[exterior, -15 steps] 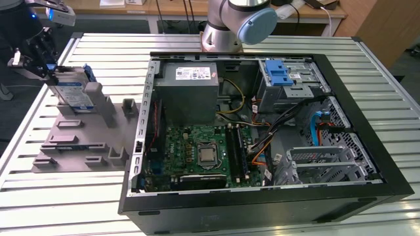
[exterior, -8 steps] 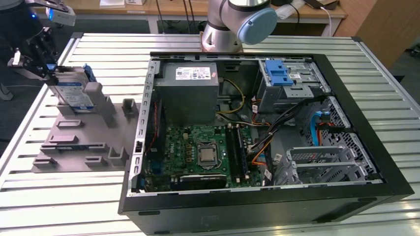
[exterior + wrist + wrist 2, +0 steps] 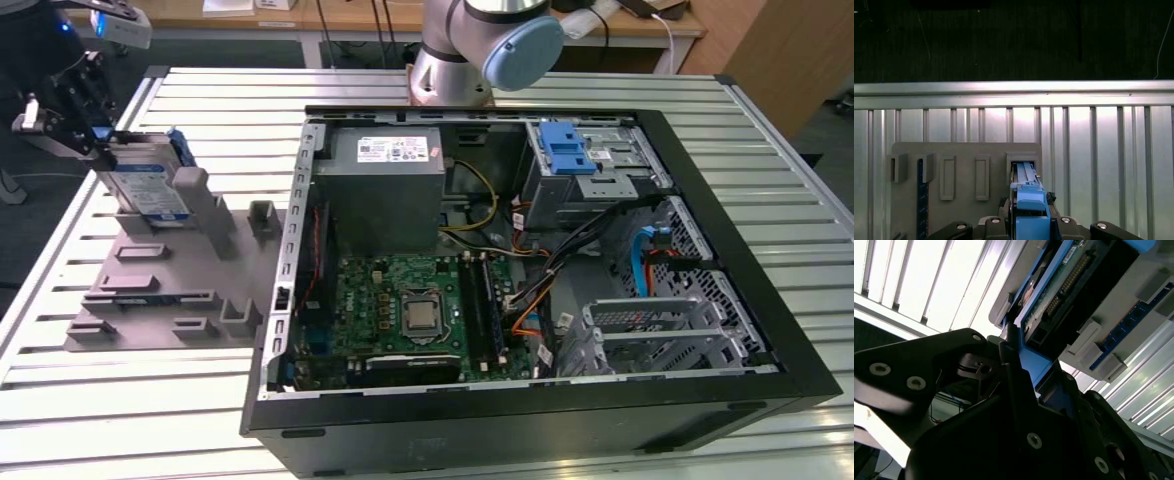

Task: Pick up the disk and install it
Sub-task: 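Pick up the disk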

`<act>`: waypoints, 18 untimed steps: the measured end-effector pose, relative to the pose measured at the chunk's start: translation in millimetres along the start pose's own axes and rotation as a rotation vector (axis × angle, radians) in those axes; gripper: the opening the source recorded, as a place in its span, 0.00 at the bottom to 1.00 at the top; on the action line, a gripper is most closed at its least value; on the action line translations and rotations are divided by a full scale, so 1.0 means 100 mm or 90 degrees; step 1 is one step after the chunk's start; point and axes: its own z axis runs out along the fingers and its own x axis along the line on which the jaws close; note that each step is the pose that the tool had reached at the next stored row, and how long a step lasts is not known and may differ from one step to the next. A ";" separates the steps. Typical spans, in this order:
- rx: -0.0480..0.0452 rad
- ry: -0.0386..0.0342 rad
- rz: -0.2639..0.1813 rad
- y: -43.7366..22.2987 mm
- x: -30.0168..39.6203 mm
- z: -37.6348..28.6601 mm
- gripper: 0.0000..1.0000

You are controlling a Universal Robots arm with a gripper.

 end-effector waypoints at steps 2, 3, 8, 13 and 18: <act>0.0000 0.0000 0.000 0.000 0.000 -0.019 0.36; 0.0000 0.0000 0.000 0.000 0.000 -0.029 0.36; 0.0000 0.0000 0.000 0.001 -0.001 -0.069 0.36; 0.0002 -0.0001 0.000 0.001 -0.001 -0.083 0.36; 0.0000 0.0000 0.000 0.001 -0.001 -0.087 0.36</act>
